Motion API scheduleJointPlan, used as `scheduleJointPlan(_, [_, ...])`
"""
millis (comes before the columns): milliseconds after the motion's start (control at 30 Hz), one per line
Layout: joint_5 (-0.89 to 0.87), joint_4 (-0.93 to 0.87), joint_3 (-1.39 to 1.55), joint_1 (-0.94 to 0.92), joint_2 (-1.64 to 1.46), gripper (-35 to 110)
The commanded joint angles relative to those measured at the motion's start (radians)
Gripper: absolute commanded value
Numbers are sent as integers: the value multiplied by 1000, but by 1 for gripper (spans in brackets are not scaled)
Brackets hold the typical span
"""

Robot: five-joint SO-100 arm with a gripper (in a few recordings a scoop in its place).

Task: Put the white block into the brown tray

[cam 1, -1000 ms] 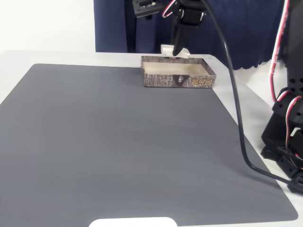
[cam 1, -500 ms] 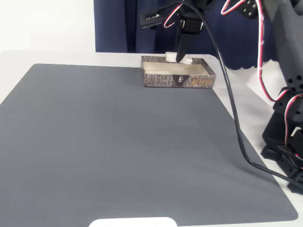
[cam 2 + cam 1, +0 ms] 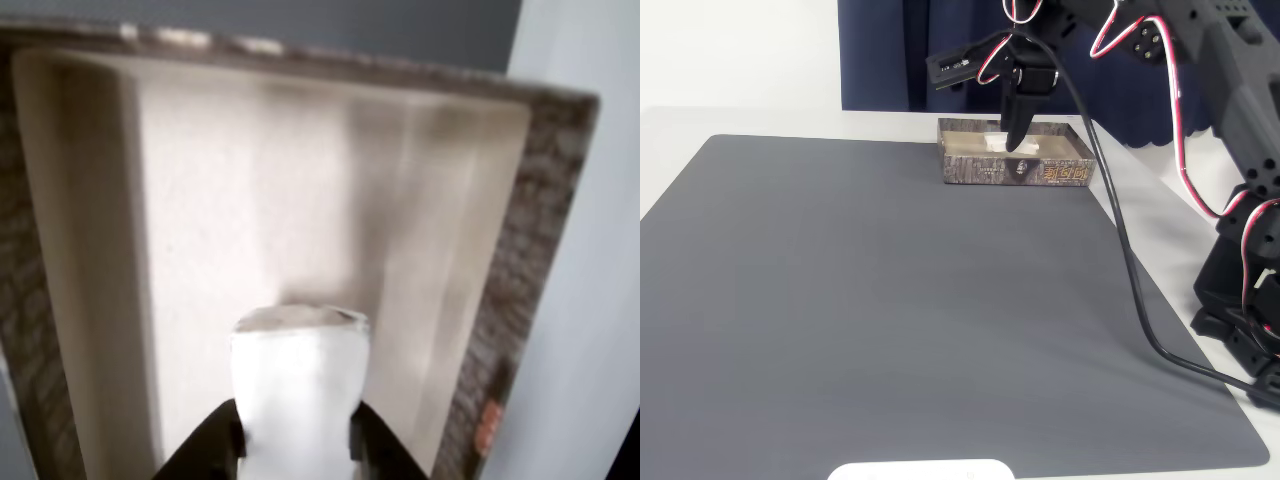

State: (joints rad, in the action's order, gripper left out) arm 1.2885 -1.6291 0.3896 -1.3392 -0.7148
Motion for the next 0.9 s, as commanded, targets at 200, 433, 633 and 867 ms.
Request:
scheduleJointPlan(200, [2,3,-46,8,-2,0])
scheduleJointPlan(433, [18,-14,-44,-6,-14,2])
scheduleJointPlan(633, [121,-8,-51,-12,-20,14])
scheduleJointPlan(867, [156,37,-54,-17,-20,28])
